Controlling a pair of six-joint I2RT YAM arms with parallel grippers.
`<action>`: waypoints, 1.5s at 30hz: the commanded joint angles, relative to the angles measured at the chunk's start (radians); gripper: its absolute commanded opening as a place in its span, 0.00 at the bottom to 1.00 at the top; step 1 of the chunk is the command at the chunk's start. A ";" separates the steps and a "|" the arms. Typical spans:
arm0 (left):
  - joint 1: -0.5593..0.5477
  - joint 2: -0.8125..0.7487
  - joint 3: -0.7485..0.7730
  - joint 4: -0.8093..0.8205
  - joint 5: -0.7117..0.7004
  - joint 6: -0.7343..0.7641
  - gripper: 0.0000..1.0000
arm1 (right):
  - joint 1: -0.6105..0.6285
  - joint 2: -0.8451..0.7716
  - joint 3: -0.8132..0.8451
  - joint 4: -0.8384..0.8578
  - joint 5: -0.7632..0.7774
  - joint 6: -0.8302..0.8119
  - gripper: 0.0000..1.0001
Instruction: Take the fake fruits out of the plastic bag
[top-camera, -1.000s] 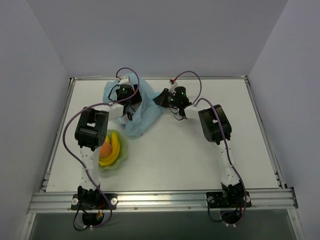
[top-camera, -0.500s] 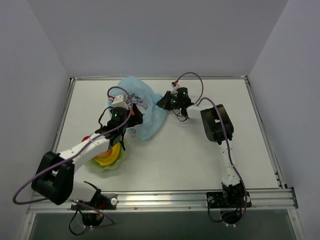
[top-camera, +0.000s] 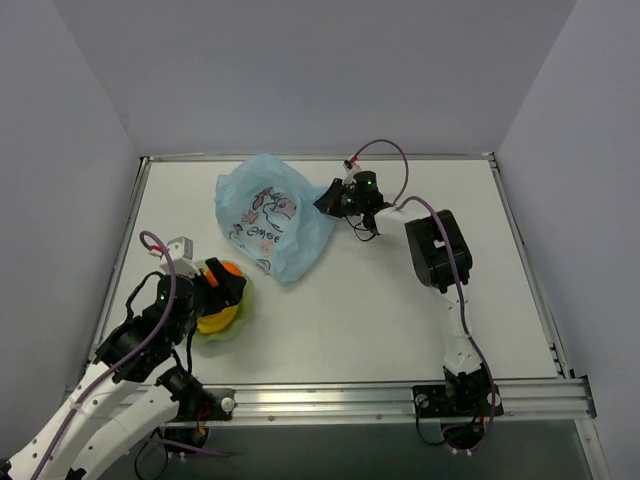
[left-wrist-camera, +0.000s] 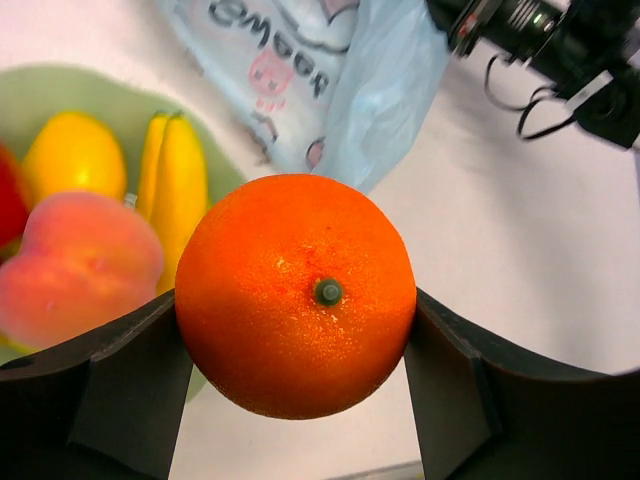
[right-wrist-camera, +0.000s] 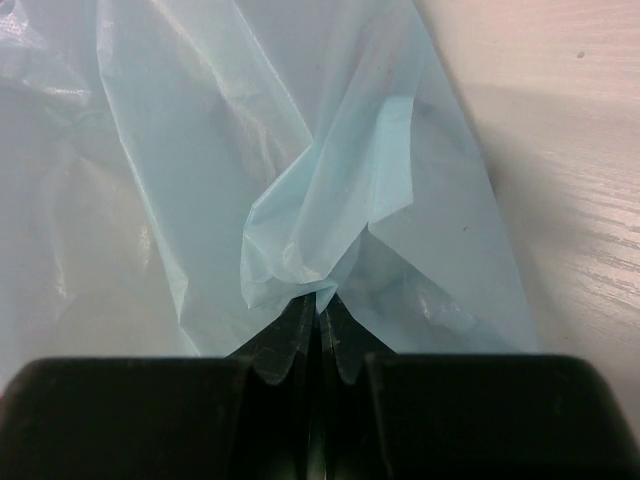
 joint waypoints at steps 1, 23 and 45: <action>-0.025 -0.060 -0.026 -0.247 -0.003 -0.086 0.02 | 0.010 -0.067 0.037 -0.011 0.005 -0.020 0.00; -0.209 0.073 -0.297 0.085 -0.269 -0.177 0.28 | 0.034 -0.078 0.046 0.019 -0.019 -0.020 0.00; -0.304 0.050 -0.178 0.027 -0.378 -0.195 0.94 | 0.056 -0.061 0.112 -0.037 -0.009 -0.035 0.00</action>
